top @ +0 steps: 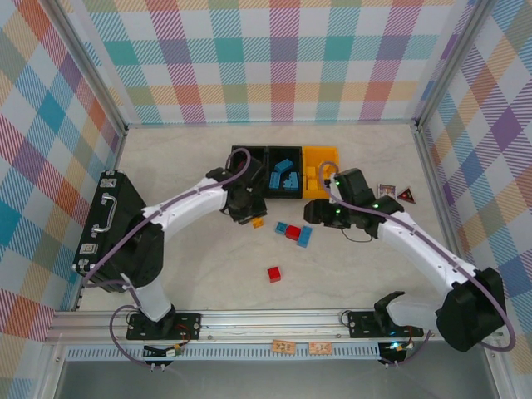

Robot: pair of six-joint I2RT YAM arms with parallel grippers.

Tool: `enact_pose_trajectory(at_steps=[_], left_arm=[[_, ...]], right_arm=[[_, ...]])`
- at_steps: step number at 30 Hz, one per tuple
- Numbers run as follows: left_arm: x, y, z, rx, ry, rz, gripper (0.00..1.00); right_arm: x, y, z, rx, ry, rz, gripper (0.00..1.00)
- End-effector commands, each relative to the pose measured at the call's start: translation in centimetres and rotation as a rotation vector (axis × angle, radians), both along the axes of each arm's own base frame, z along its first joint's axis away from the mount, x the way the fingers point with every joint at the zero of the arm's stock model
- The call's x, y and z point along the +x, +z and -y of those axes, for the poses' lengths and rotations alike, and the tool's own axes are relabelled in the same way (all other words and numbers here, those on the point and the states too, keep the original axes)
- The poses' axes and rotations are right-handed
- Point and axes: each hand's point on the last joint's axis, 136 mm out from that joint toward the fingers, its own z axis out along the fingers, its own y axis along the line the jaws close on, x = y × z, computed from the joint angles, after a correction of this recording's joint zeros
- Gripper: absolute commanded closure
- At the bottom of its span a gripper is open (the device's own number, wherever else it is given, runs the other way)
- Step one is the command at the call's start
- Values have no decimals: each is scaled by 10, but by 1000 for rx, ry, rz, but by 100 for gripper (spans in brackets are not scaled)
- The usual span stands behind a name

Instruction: Sort the legos into containers by color

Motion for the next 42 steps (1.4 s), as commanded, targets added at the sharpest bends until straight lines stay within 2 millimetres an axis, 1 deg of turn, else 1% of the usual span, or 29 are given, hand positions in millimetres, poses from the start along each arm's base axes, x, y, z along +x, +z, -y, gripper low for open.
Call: enact_pose_trajectory(at_steps=[1,7,10,13,19,24,29,34,38,42], left_arm=[[18,12,31,-51,-80,38,75],[54,25,75,-93,-139,90,75],[72,30,91,-88,-164,120,75],[87,31,106,-83,-187,138,75],[112,35,135,-95,-226,188,74],[125,30,157,-132,-246,215,74],[135,27,171,-177,-244,251,73],[140,22,181,-210,-243,258,73],[143,18,185,-224,-240,261,73],[145,18,187,-233,-237,268,68]], right_arm=[[-4,-3,25,-8,-107,-22,40],[-7,-3,43,-16,-171,-9,40],[-10,-5,47,-13,-185,-6,40],[-13,-9,51,-15,-195,-13,40],[-19,-16,55,-12,-211,-27,40],[-23,-21,57,-4,-220,-35,40],[-26,-22,60,-10,-224,-35,40],[-26,-22,63,-14,-230,-32,40],[-27,-23,64,-12,-232,-36,40],[-27,-23,62,-3,-231,-41,40]])
